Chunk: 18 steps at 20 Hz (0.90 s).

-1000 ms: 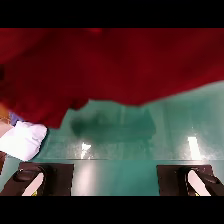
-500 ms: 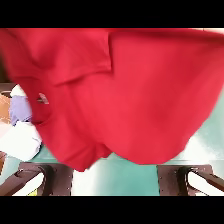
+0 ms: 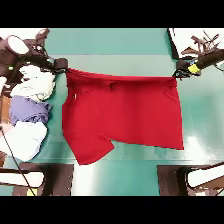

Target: Fold the shirts.

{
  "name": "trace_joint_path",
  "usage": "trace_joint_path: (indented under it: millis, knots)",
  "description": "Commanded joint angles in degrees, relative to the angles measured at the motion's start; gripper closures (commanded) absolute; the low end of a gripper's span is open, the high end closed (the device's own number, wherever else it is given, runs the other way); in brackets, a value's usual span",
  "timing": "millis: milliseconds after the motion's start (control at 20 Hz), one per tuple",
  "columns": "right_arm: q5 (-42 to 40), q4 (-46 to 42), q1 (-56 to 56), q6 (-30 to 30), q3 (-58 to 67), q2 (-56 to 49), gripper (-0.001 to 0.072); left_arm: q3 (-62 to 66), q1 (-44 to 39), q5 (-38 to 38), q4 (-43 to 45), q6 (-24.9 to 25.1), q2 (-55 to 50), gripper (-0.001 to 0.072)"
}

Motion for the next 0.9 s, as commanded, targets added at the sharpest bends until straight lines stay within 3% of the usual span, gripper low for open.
trace_joint_path:
  millis: [0,150,350,750,800,850]
  knots:
    - [-2.4,0.17,-0.87,-0.22,8.63,-7.63,0.0699,0.26,0.02,9.81,-0.04,0.83,-4.5,0.0679]
    - [-0.72,0.0,-1.99,-1.31,11.8,-7.69,0.0699,1.73,0.15,5.64,0.15,1.29,-4.48,0.0678]
    - [0.85,-2.43,-1.64,-1.7,0.07,-1.68,0.0699,-0.39,0.15,-5.99,0.22,4.72,-4.52,0.0678]
    - [-3.69,-3.17,1.22,-1.57,-20.61,7.04,0.0697,-9.57,0.15,-4.7,0.31,5.29,-4.46,0.0674]
    - [-3.45,-2.93,1.22,-1.4,-21.46,7.45,0.0649,-9.55,0.15,-5.03,0.17,5.18,-4.39,0.0444]
    - [-2.64,-2.71,1.18,-1.4,-21.57,7.48,0.0392,-9.55,0.17,-5.46,0.22,4.44,-4.26,0.0217]
